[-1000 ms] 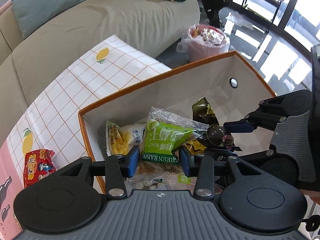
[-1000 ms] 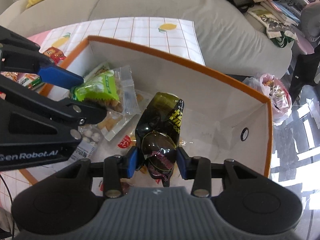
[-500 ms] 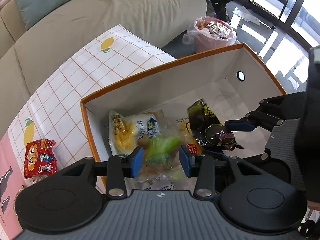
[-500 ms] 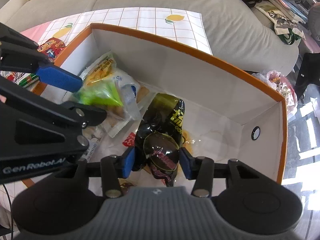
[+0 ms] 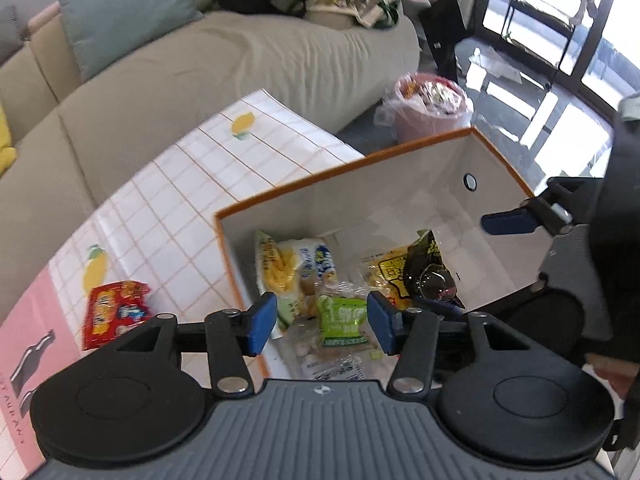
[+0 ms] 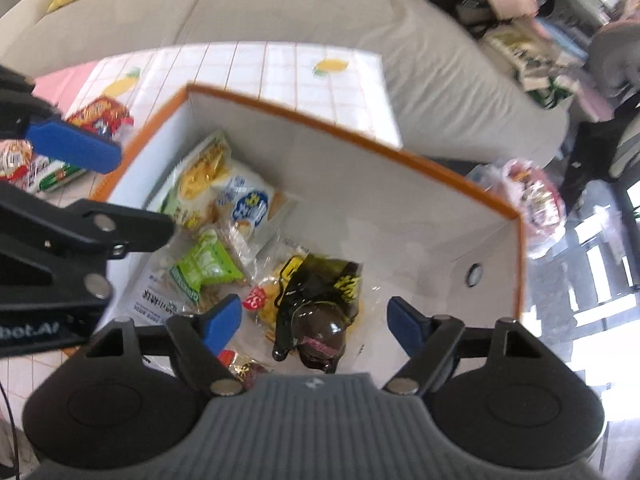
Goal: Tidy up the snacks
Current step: 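Withdraw both tools from the box toward the remaining snacks on the table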
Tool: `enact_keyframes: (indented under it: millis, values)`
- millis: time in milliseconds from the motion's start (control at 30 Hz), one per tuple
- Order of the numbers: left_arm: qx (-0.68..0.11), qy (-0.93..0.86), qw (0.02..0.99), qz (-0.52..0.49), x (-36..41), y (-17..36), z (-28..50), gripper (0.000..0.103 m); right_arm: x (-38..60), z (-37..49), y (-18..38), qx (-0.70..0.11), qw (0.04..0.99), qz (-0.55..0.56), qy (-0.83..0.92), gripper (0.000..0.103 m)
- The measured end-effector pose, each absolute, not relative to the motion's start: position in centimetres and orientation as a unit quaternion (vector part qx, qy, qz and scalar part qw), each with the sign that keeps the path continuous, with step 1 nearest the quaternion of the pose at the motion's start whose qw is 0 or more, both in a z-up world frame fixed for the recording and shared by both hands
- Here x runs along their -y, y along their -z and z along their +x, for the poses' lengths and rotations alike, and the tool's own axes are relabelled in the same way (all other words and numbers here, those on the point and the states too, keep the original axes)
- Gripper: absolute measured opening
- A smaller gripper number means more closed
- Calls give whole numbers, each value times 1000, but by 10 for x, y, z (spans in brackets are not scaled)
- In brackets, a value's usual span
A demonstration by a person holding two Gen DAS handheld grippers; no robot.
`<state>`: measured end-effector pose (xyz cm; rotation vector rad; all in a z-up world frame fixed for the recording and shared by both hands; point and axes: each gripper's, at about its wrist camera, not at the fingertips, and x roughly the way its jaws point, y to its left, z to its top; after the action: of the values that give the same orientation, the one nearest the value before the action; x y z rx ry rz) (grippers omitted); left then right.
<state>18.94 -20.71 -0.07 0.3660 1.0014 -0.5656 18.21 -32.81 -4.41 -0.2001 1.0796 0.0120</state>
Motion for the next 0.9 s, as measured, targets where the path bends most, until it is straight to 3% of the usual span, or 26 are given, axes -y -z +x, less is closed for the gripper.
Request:
enact_keyframes:
  millis: [500,900]
  values:
    - [-381,193,901,73,107,-59,128,63,264,109,-15,-357,934,-29,12,85]
    - [-393,104,913,-6,-1,-26,106,63,169,84,5,-315,945,-16,-82,84]
